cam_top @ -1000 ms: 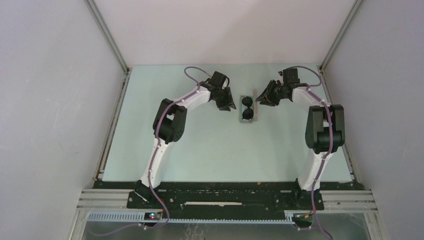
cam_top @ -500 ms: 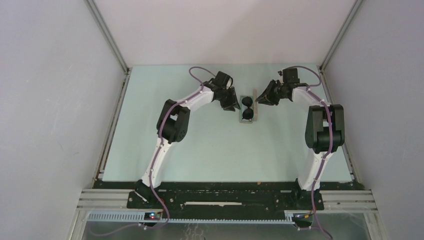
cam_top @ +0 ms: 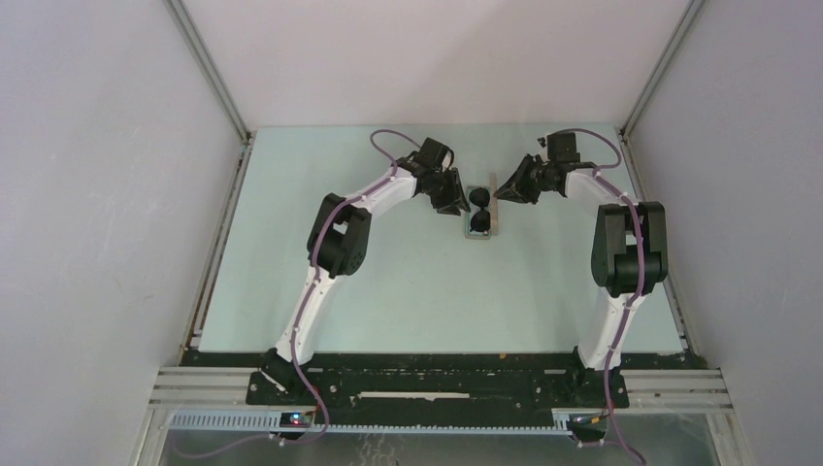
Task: Organize the sunglasses
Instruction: Close the sunglasses case at the center of the board.
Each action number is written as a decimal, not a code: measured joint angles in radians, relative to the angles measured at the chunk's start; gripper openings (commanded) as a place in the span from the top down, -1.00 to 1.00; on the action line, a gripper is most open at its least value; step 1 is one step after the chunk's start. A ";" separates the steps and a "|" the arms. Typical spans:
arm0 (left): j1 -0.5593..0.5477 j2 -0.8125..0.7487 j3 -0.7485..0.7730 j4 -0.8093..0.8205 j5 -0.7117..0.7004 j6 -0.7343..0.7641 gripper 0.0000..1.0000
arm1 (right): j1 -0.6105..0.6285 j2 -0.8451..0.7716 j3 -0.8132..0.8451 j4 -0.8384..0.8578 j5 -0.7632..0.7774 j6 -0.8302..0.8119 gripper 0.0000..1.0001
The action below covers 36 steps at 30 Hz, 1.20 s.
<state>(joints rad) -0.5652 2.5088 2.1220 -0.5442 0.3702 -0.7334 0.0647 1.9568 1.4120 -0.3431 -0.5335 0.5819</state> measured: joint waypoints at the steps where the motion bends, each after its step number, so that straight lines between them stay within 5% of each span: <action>1: 0.000 0.000 0.000 0.000 -0.001 0.000 0.28 | 0.001 0.000 0.000 0.001 0.000 0.000 0.59; 16: -0.004 -0.005 -0.016 0.029 -0.004 -0.001 0.85 | 0.002 0.000 -0.003 0.005 -0.001 0.000 0.61; 36: -0.002 -0.005 -0.020 0.039 0.018 -0.011 0.93 | 0.047 0.023 -0.005 0.055 -0.007 0.016 0.65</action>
<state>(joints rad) -0.5667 2.5042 2.1017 -0.5049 0.3878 -0.7448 0.1120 1.9800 1.4071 -0.2878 -0.5404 0.5976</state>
